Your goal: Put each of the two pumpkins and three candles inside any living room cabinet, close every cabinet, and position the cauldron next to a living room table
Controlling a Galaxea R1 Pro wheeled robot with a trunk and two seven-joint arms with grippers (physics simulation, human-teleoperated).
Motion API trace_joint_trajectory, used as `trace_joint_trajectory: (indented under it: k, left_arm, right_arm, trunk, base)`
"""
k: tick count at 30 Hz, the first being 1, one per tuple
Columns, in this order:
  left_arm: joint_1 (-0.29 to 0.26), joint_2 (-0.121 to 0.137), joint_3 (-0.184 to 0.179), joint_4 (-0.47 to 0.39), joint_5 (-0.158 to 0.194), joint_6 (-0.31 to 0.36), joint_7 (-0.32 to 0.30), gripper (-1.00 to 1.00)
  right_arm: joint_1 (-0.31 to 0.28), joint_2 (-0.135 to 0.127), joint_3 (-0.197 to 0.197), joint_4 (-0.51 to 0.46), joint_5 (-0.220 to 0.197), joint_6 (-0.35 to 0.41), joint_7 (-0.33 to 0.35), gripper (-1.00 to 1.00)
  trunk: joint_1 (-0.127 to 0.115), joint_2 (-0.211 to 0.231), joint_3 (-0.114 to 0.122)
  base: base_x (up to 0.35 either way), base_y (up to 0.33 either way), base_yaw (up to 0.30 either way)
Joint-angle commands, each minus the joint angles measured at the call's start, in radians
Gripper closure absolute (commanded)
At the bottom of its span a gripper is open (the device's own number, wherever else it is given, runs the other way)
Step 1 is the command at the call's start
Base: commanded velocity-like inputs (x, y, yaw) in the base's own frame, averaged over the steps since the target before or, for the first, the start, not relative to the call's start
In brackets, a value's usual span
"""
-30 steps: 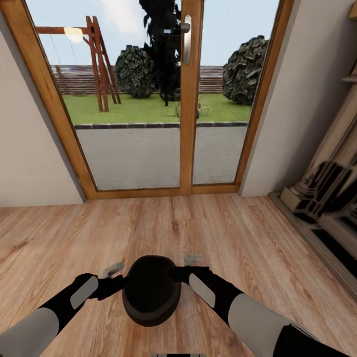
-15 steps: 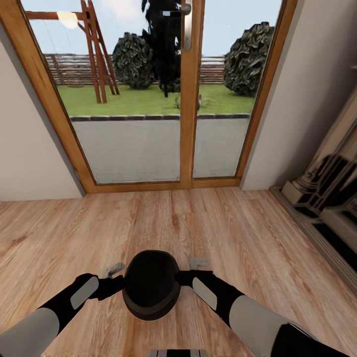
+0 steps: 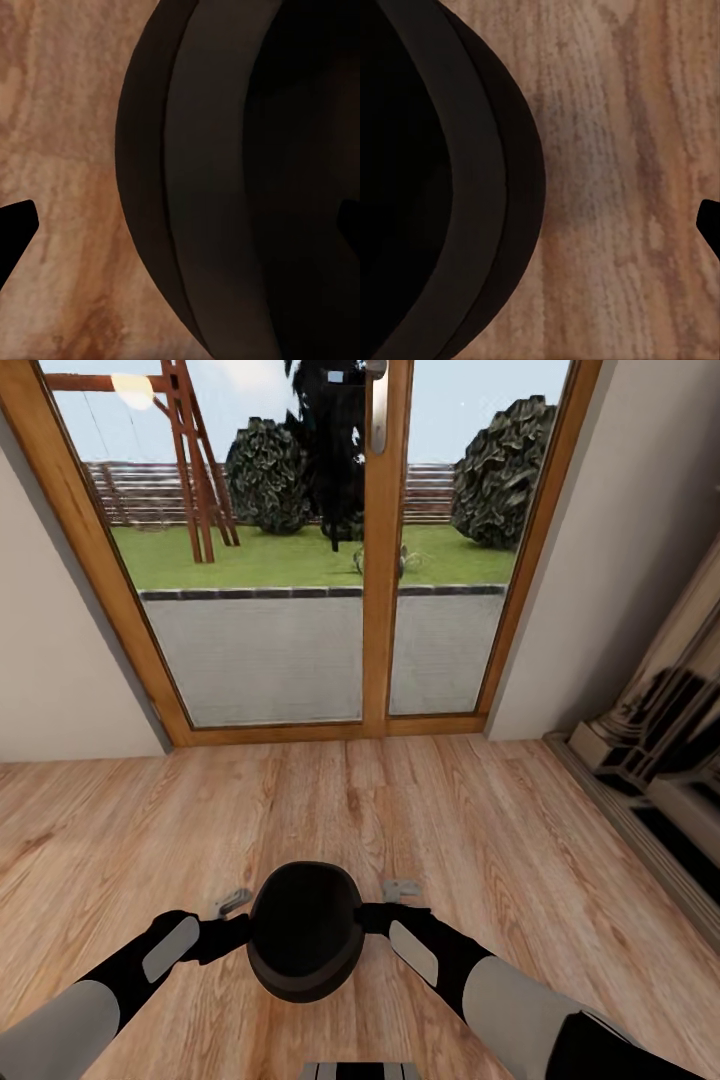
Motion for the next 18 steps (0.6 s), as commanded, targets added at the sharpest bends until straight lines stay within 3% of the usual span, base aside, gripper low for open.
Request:
trace_joint_trajectory:
  k: [1, 18]
  left_arm:
    - [-0.001, 0.001, -0.006, -0.002, 0.008, 0.001, 0.005, -1.00]
    - [-0.001, 0.002, -0.006, -0.002, 0.011, 0.001, 0.003, -1.00]
  right_arm:
    - [-0.001, -0.001, 0.007, -0.002, -0.007, 0.002, -0.008, -1.00]
    - [0.000, 0.016, 0.008, 0.048, -0.004, -0.089, -0.009, -1.00]
  trunk:
    - [0.000, 0.000, -0.001]
    - [0.000, 0.000, -0.001]
  base:
    - [0.000, 0.000, 0.000]
    - [0.000, 0.000, 0.000]
